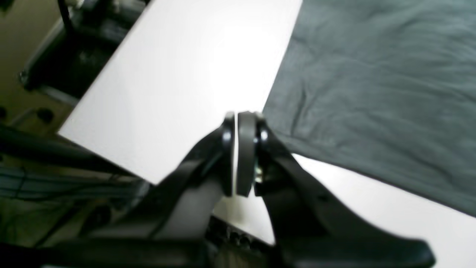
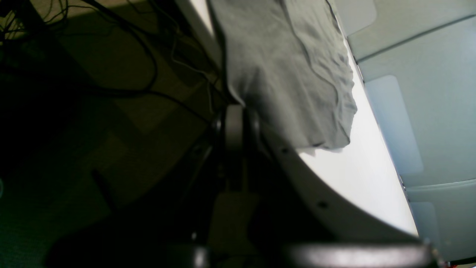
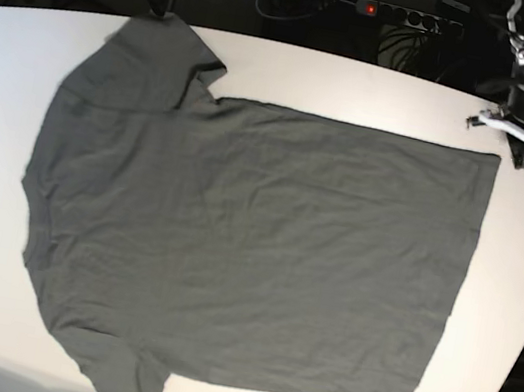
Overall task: Fold the T-shirt properly
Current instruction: 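Move the left gripper down to the shirt's hem corner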
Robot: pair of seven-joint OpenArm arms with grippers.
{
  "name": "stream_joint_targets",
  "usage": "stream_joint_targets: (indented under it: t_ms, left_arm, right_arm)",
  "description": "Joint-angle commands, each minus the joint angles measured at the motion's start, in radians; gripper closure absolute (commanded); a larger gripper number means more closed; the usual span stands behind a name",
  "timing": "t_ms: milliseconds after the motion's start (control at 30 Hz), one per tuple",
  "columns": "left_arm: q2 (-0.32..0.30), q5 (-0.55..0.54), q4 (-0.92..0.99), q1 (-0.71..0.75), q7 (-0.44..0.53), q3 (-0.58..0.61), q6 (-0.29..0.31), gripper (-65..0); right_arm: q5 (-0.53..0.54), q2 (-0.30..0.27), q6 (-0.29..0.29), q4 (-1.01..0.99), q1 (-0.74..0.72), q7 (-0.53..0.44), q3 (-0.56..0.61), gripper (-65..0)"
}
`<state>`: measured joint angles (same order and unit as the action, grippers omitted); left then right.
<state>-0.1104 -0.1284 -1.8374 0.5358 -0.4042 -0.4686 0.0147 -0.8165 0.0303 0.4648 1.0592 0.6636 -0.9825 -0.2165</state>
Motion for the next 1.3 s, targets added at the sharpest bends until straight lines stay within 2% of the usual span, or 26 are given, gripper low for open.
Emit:
stream_joint_targets:
  t_ms: [0, 133, 267, 467, 567, 667, 767, 933, 1067, 1267]
  left_arm:
    - [-0.024, 0.017, -0.002, -0.015, 0.001, 0.005, -0.005, -1.1]
    - [-0.035, 0.065, 0.072, -0.073, -0.071, 0.023, 0.087, -1.1]
    - [-0.025, 0.115, 0.13, -0.104, -0.072, 0.021, 0.187, -1.1]
    - [-0.019, 0.129, 0.158, -0.135, -0.072, -0.037, 0.262, -1.1]
    - [-0.018, 0.128, 0.153, -0.15, -0.074, -0.084, 0.324, -1.1]
    - [-0.005, 0.128, 0.156, -0.158, -0.074, -0.152, 0.414, -1.1]
    - [0.008, 0.129, 0.158, -0.181, -0.075, -0.192, 0.532, -1.1]
    - [0.007, 0.129, 0.187, -0.267, -0.22, -0.273, 0.683, -1.1]
    - [0.007, 0.137, 0.199, -0.313, -0.273, -0.365, 0.683, -1.1]
    - [0.001, 0.138, 0.199, -0.323, -0.273, -0.385, 0.683, -2.4]
  right_arm:
    - [0.01, -0.002, 0.025, 0.008, 0.014, -0.019, -0.004, -0.1]
    - [0.01, -0.002, 0.025, 0.008, 0.014, -0.019, -0.004, -0.1]
    - [0.01, -0.002, 0.025, 0.008, 0.014, -0.019, -0.004, -0.1]
    - [0.01, -0.003, 0.025, 0.008, 0.014, -0.017, -0.004, -0.1]
    - [0.01, -0.003, 0.025, 0.008, 0.012, -0.017, -0.004, -0.1]
    - [0.01, -0.003, 0.025, 0.008, 0.012, -0.017, -0.004, -0.1]
    - [0.01, -0.003, 0.025, 0.008, 0.012, -0.017, -0.004, -0.1]
    - [0.01, -0.003, 0.024, 0.008, 0.012, -0.017, -0.004, -0.1]
    - [0.01, -0.003, 0.024, 0.008, 0.012, -0.017, -0.004, -0.1]
    - [0.01, -0.003, 0.024, 0.008, 0.012, -0.017, -0.004, -0.1]
